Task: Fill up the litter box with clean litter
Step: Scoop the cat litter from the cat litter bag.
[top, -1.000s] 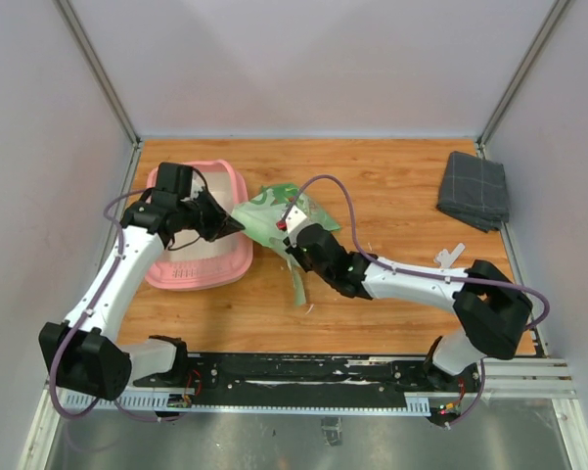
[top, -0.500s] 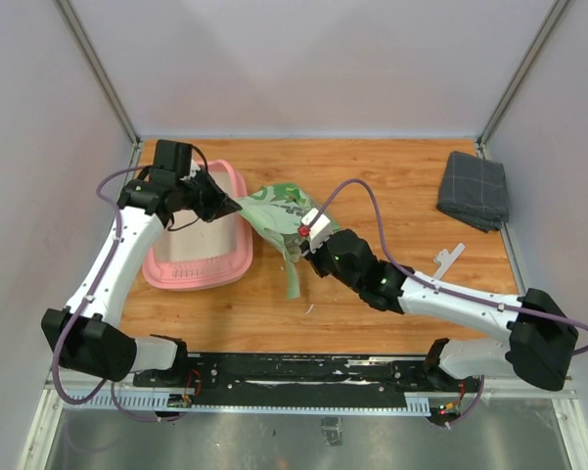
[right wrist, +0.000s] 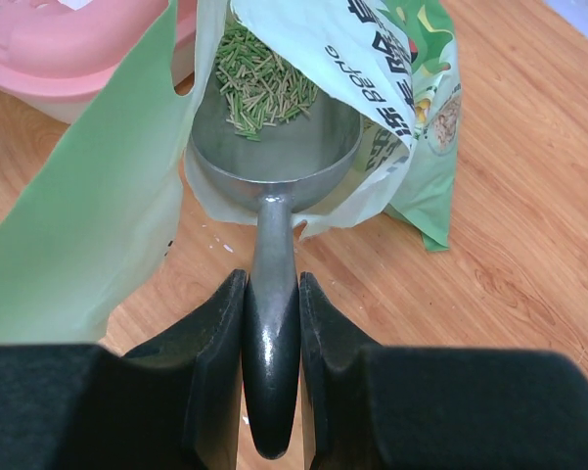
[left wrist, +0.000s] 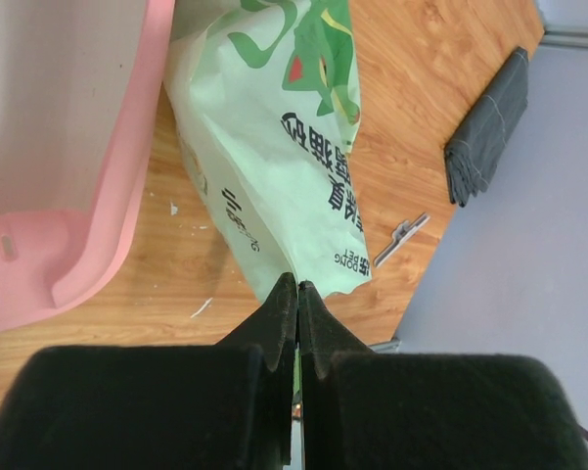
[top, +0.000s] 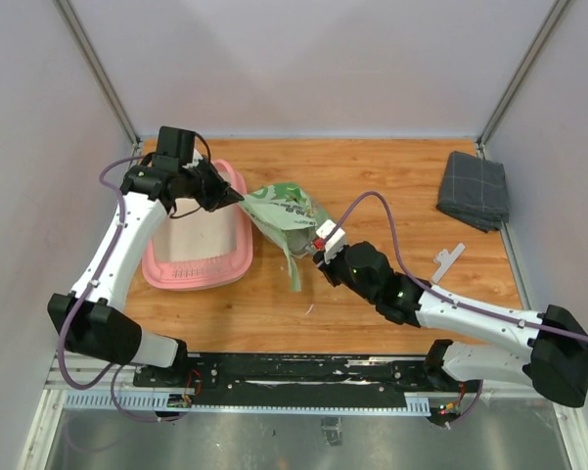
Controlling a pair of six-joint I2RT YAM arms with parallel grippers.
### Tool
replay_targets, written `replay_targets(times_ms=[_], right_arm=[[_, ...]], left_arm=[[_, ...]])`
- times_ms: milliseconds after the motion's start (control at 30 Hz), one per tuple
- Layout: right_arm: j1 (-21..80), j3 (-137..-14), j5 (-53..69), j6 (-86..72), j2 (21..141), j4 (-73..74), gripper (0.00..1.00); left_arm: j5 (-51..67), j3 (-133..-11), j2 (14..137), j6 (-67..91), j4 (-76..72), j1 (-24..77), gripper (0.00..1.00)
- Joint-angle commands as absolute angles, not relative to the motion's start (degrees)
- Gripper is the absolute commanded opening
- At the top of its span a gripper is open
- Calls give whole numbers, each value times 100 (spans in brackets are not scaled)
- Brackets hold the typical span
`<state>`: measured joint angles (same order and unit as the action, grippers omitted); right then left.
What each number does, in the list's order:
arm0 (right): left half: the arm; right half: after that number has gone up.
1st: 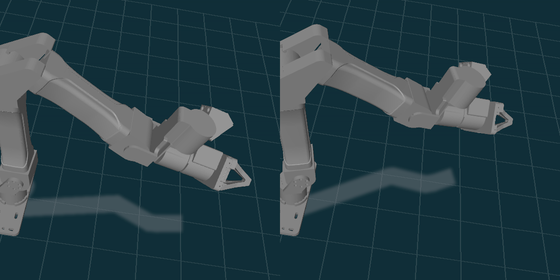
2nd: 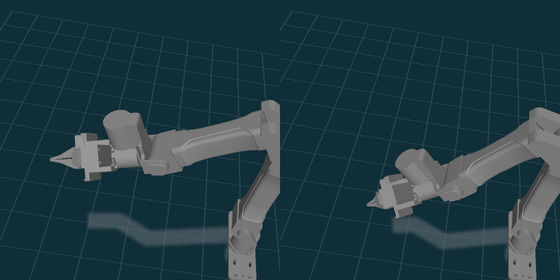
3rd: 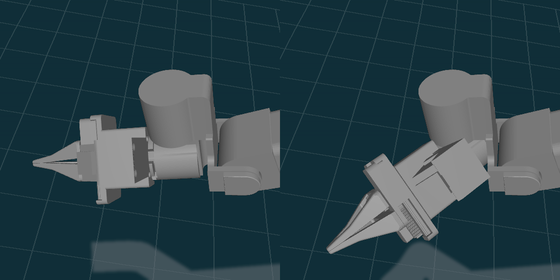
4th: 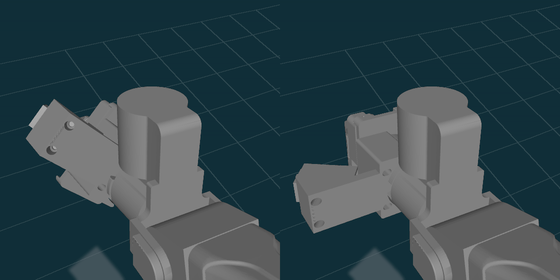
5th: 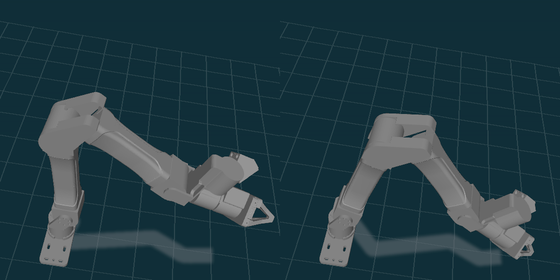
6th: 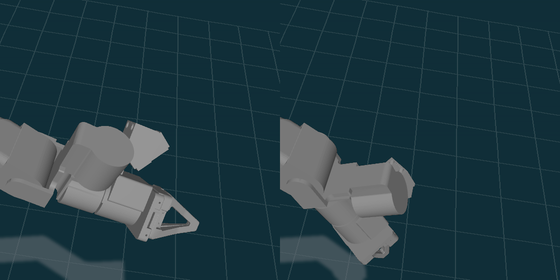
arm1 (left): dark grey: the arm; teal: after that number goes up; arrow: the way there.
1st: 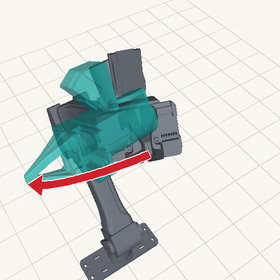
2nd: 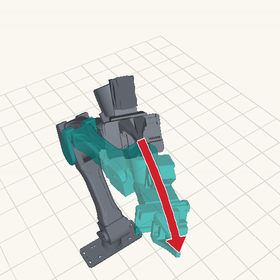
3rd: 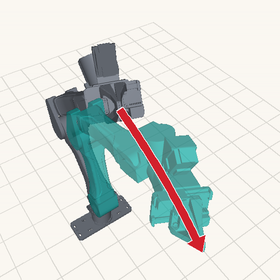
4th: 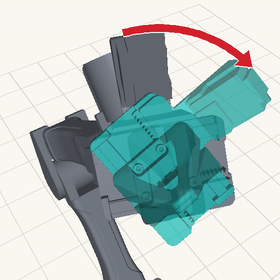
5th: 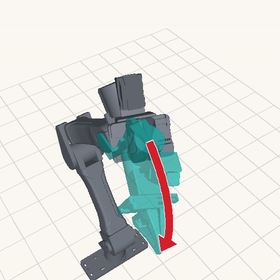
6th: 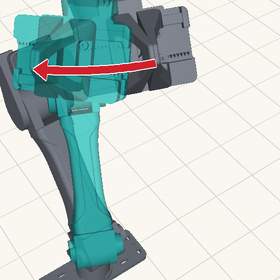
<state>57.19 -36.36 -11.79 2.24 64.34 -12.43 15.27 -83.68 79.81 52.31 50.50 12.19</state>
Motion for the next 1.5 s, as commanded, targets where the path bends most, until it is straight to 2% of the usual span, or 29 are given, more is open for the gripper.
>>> replay_targets(times_ms=[0, 400, 667, 1067, 1467], right_arm=[[5722, -3466, -1160, 301, 6159, -1741, 1], [5722, -3112, -1246, 527, 4924, -1209, 1], [5724, -3215, -1296, 389, 4604, -653, 1], [5722, -2805, -1422, 245, 4222, -1288, 1], [5722, -2853, -1382, 157, 4492, -1916, 1]], left_arm=[[1521, -8727, 7964, 5186, 4952, 1207, 0], [1453, -9175, 8230, 5145, 5238, 1163, 0], [1612, -9239, 8262, 5437, 5150, 1143, 0], [2048, -9281, 8158, 6136, 4871, 1102, 0], [2287, -8951, 7981, 6648, 4518, 1103, 0]])
